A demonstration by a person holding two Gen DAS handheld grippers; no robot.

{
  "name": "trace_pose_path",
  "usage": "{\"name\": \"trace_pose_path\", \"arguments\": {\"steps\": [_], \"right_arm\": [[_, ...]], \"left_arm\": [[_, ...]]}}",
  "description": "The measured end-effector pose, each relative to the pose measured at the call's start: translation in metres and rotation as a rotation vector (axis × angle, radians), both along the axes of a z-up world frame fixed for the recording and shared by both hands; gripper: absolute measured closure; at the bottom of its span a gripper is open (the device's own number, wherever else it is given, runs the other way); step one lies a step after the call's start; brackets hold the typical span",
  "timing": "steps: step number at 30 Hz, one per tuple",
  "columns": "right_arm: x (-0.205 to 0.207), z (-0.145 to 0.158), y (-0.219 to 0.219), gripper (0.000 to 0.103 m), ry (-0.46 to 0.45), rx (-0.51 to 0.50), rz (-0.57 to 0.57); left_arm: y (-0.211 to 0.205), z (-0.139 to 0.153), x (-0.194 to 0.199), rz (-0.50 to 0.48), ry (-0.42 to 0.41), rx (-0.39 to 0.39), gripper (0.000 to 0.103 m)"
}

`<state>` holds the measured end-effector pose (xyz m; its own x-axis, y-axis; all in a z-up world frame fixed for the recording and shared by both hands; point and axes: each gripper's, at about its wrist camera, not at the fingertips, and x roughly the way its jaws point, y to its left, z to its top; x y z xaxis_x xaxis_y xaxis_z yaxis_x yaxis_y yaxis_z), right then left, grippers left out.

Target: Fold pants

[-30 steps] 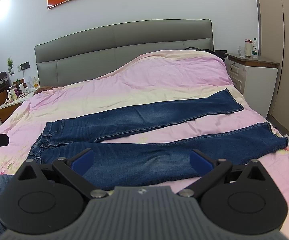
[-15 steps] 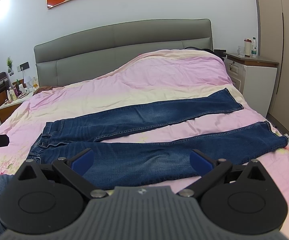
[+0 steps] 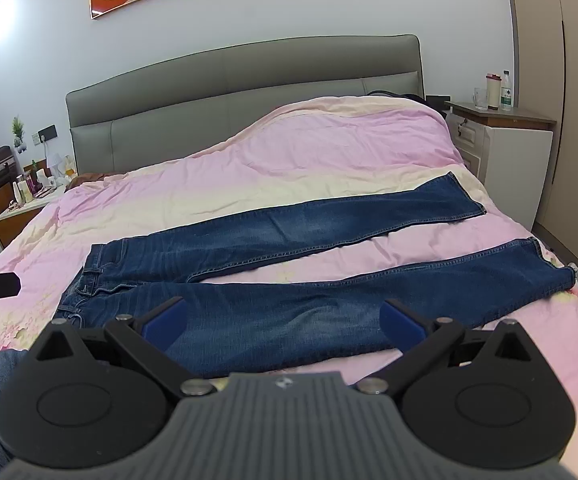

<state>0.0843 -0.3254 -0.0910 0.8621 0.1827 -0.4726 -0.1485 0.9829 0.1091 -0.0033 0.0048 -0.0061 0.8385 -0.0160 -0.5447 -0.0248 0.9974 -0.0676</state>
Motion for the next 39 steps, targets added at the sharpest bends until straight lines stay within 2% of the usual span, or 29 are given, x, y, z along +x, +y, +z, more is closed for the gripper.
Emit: {"name": "trace_pose_path", "arguments": {"steps": [14, 20, 22, 24, 28, 31, 34, 36, 39], "right_arm": [[0.002, -0.003, 0.000, 0.005, 0.017, -0.003, -0.006], [0.020, -0.006, -0.004, 0.005, 0.023, -0.041, -0.014], [0.029, -0.009, -0.008, 0.005, 0.015, -0.069, -0.010], [0.041, -0.015, -0.014, 0.005, 0.013, -0.101, 0.002], [0.069, -0.027, -0.033, 0.010, 0.017, -0.159, 0.062], [0.096, -0.036, -0.053, 0.013, 0.016, -0.207, 0.117], [0.127, -0.049, -0.070, 0.024, 0.050, -0.301, 0.133], [0.147, -0.059, -0.082, 0.025, 0.073, -0.361, 0.142], [0.179, -0.076, -0.102, 0.025, 0.132, -0.412, 0.144]], "left_arm": [[0.003, -0.003, 0.008, -0.026, 0.018, 0.009, 0.009], [0.014, -0.010, 0.028, -0.097, 0.057, 0.087, 0.009], [0.021, -0.015, 0.036, -0.131, 0.076, 0.103, 0.014], [0.028, -0.021, 0.047, -0.178, 0.110, 0.122, 0.021], [0.048, -0.040, 0.066, -0.271, 0.169, 0.179, 0.026], [0.063, -0.058, 0.085, -0.358, 0.276, 0.210, 0.027], [0.070, -0.082, 0.103, -0.432, 0.416, 0.261, 0.027], [0.069, -0.098, 0.110, -0.460, 0.478, 0.311, 0.027], [0.059, -0.119, 0.123, -0.451, 0.540, 0.386, 0.027]]}}
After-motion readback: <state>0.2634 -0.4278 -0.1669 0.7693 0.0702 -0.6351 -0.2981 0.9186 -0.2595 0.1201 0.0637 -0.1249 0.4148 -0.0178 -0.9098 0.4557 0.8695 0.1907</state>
